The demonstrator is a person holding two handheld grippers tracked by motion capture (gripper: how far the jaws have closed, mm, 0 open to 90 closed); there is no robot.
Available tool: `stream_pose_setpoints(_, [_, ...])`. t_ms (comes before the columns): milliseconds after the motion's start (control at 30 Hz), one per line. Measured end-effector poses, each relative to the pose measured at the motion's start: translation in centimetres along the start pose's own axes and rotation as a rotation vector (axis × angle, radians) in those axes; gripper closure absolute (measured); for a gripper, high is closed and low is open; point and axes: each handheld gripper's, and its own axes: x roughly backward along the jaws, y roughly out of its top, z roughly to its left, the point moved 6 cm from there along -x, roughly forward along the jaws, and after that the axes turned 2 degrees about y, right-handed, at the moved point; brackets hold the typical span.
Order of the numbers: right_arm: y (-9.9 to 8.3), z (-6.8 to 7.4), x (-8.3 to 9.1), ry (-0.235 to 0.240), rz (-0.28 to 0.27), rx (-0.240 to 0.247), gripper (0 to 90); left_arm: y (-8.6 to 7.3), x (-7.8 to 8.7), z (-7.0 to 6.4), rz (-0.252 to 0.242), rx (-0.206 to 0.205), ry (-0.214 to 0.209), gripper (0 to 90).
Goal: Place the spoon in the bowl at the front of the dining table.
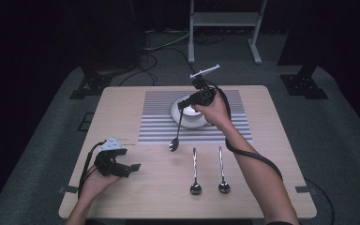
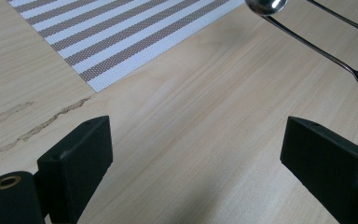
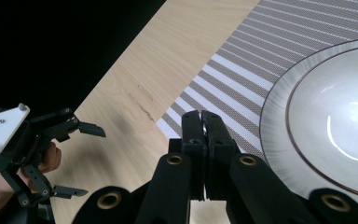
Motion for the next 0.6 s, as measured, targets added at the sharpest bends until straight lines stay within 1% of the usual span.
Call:
stream_pose_setpoints(133, [0.3, -0.5, 0.3, -0.021, -0.008, -0.013, 88.2, -0.1, -0.1, 0.0, 0.009, -0.009, 0.001, 8.1])
stream_pose_setpoints(267, [0.5, -0.9, 0.7, -0.027, -0.022, -0.023, 88.3, -0.1, -0.1, 0.0, 0.008, -0.008, -0.001, 8.1])
stream_pose_setpoints(367, [0.7, -1.1, 1.0, -0.029, -0.036, -0.023, 88.3, 0.0, 0.0, 0.0, 0.004, 0.0, -0.005, 8.1])
stream_pose_setpoints(600, [1.2, -1.4, 1.5, -0.041, -0.053, -0.033, 88.3, 0.0, -0.1, 0.0, 0.006, -0.001, -0.003, 8.1])
